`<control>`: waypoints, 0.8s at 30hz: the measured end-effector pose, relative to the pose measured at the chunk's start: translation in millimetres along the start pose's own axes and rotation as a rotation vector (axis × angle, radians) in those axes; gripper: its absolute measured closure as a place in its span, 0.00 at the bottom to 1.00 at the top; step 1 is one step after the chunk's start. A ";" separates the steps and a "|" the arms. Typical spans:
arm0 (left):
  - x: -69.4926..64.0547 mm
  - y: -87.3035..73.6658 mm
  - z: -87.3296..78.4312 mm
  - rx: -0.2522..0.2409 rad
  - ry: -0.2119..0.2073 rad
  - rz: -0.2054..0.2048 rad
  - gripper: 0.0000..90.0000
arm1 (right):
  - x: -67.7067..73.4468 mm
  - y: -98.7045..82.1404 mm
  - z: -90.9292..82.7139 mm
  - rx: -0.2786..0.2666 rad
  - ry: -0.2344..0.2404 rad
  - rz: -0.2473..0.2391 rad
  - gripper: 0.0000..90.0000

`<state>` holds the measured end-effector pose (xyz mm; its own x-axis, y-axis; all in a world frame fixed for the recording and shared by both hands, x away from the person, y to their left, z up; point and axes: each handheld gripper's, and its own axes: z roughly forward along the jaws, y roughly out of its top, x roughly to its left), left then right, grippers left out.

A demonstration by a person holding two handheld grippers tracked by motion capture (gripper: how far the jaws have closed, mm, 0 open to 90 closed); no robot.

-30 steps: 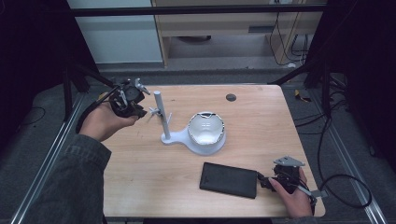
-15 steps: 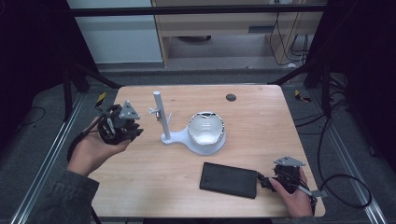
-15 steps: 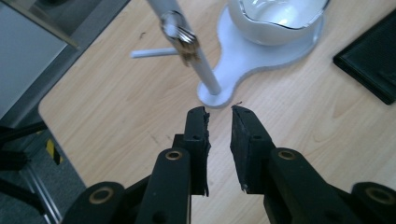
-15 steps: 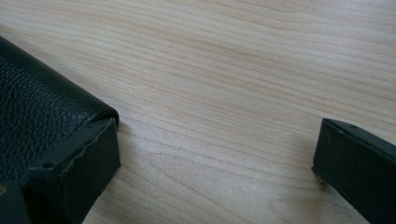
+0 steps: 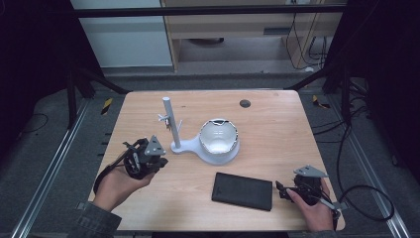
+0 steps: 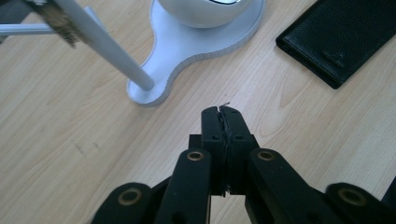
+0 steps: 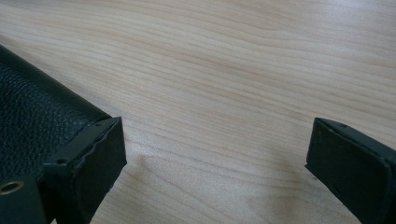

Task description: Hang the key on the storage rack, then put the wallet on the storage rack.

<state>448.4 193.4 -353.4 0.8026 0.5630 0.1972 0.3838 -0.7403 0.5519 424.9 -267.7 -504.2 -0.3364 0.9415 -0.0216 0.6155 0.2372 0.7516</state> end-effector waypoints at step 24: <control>-62.0 -3.4 74.0 -0.028 -0.185 0.030 1.00 | 0.9 2.3 -11.5 -0.055 -0.013 -0.018 0.14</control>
<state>431.1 133.8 -427.5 0.8849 0.4615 0.0626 0.3476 -0.7439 0.5707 417.8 -269.1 -494.9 -0.3377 0.9403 -0.0433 0.5695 0.2408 0.7859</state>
